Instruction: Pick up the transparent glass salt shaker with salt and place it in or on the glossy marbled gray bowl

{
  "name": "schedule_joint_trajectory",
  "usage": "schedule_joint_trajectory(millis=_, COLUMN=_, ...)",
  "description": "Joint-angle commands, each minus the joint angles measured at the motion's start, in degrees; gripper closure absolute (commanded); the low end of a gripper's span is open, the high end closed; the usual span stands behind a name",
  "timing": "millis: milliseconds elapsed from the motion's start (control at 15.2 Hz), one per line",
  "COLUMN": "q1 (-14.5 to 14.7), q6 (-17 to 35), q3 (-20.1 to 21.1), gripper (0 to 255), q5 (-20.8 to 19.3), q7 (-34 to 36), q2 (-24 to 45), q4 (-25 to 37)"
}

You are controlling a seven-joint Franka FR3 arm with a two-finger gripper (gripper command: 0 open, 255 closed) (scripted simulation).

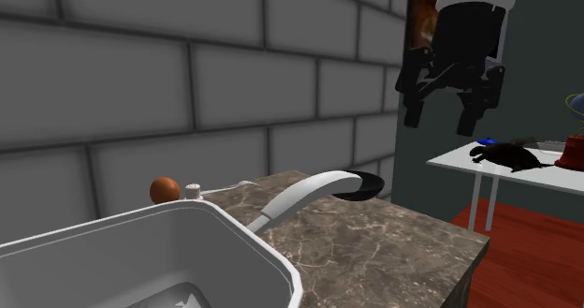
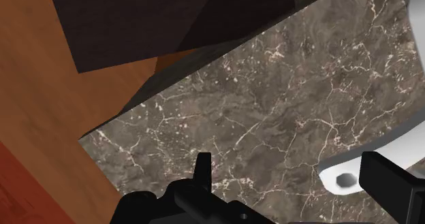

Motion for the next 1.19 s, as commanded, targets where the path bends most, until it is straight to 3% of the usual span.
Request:
schedule_joint_trajectory(millis=0, q1=0.0, q6=0.0, q3=0.0, gripper=0, q5=0.0, q7=0.0, q2=0.0, q4=0.0)
schedule_joint_trajectory(millis=594, q1=3.2, q6=9.2, q3=9.4, gripper=0, q5=4.0, q7=8.8, q2=13.4, q4=5.1)
schedule_joint_trajectory(millis=1122, q1=4.8, q6=15.2, q3=16.7, gripper=0, q5=3.4, q7=17.1, q2=28.1, q4=14.4)
